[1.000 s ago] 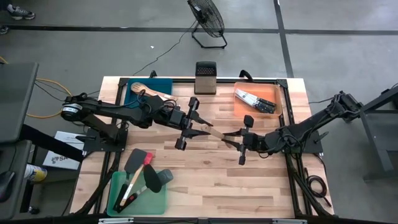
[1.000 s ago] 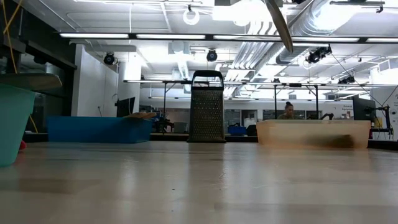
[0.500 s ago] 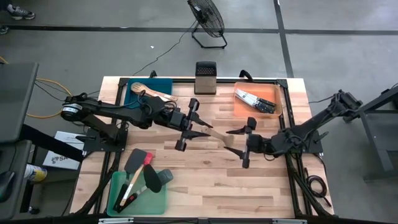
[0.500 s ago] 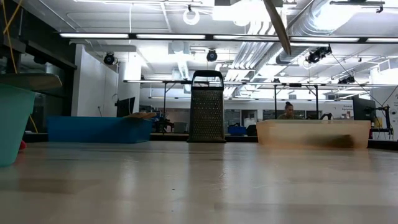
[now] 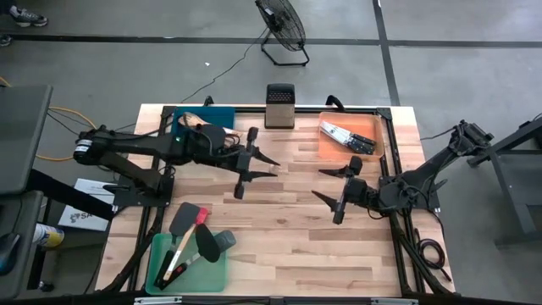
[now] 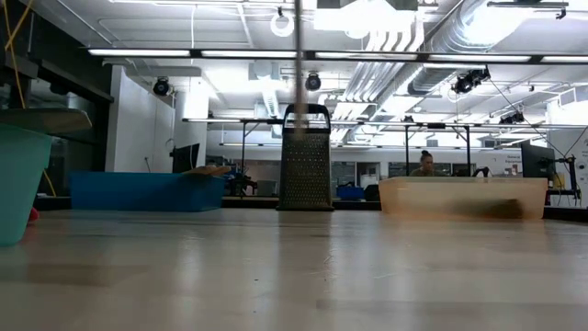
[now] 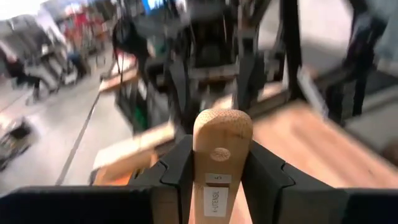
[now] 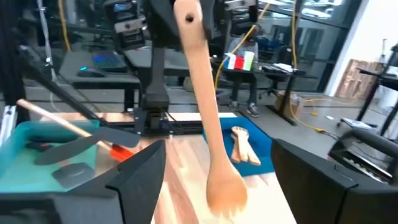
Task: Pick & Place Kitchen Items
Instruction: Put the brown wooden spoon into the blue bin
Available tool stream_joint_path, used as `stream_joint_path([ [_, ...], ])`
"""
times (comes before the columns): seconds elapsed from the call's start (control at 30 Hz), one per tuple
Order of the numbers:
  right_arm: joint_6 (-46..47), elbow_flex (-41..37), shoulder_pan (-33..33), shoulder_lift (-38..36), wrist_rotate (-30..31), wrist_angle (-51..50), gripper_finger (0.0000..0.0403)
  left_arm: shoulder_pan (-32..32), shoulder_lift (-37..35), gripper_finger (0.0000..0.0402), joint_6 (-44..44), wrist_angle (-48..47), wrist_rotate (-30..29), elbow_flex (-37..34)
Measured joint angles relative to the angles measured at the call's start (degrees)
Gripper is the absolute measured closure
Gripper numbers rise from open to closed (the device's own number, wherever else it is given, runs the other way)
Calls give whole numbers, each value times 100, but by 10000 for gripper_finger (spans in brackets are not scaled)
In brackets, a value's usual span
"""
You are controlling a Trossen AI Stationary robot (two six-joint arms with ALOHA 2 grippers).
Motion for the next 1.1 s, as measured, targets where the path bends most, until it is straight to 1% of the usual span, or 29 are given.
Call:
stream_joint_path([
  [0.13, 23, 0, -63, 0, 107, -62, 120, 0, -33, 304, 440, -1307, -496, 448],
  [0.23, 55, 0, -109, 2, 91, -133, 120, 0, -35, 304, 676, -2173, -1106, 711],
  [0.37, 224, 0, -194, 2, 59, -394, 120, 6, -40, 304, 1042, -3013, -2079, 763],
  [0.4, 321, 0, -224, 2, 67, -446, 120, 36, -37, 304, 1126, -3215, -2245, 763],
  [0.47, 533, 0, -307, 2, 85, -525, 120, 182, -37, 304, 1205, -3583, -2364, 763],
  [0.53, 729, 0, -407, 2, 66, -648, 120, 414, -37, 304, 1177, -3928, -2293, 763],
  [0.67, 987, 0, -638, 2, -10, -936, 120, 1138, -35, 304, 1180, -4387, -1987, 763],
  [0.73, 1027, 0, -761, 4, -124, -1028, 120, 1579, -35, 304, 1350, -4602, -1663, 763],
  [0.9, 1042, 0, -1062, 4, -568, -1069, 120, 2684, -35, 304, 1891, -4958, -622, 758],
  [1.0, 1003, 0, -1231, 4, -789, -1071, 120, 3236, -35, 304, 2078, -4941, -252, 658],
  [1.1, 992, 0, -1391, 4, -982, -1096, 120, 3697, -35, 304, 2311, -4942, 0, 515],
])
